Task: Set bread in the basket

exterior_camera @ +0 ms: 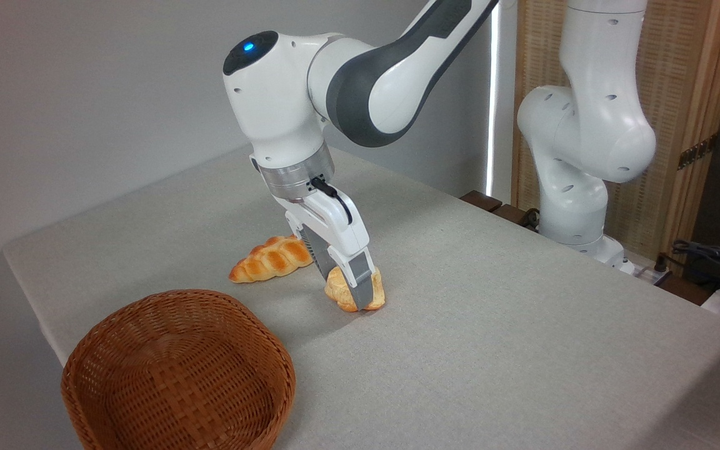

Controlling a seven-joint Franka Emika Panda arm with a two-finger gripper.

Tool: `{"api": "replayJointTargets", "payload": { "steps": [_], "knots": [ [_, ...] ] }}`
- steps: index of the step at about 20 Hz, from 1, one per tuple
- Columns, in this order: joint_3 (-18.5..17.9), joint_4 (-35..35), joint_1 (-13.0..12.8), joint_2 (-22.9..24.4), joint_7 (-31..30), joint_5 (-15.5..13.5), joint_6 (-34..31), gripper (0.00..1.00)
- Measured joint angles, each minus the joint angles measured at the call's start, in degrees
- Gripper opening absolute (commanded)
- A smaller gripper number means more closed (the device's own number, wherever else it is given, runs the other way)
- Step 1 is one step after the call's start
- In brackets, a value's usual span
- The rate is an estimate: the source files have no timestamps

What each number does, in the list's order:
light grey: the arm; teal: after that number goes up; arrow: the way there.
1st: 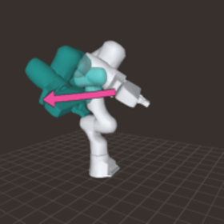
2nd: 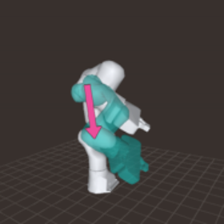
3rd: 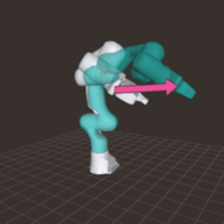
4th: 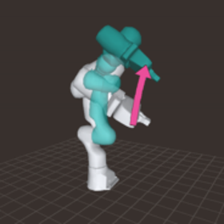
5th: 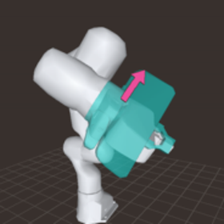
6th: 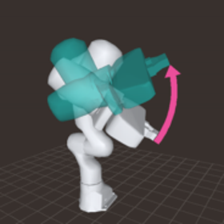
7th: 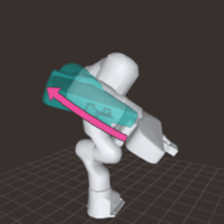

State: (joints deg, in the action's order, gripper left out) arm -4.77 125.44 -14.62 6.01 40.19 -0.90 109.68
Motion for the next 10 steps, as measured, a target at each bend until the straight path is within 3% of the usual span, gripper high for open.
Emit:
{"api": "replayJointTargets", "payload": {
  "steps": [1, 2, 10],
  "knots": [
    [0.0, -0.1, 0.0, 0.0, 0.0, 0.0, 0.0, 0.55],
    [0.0, -0.2, 0.0, 0.0, 0.0, 0.0, 0.0, 0.53],
    [0.0, -0.4, 0.0, 0.0, 0.0, 0.0, 0.0, 0.55]
  ]
}}
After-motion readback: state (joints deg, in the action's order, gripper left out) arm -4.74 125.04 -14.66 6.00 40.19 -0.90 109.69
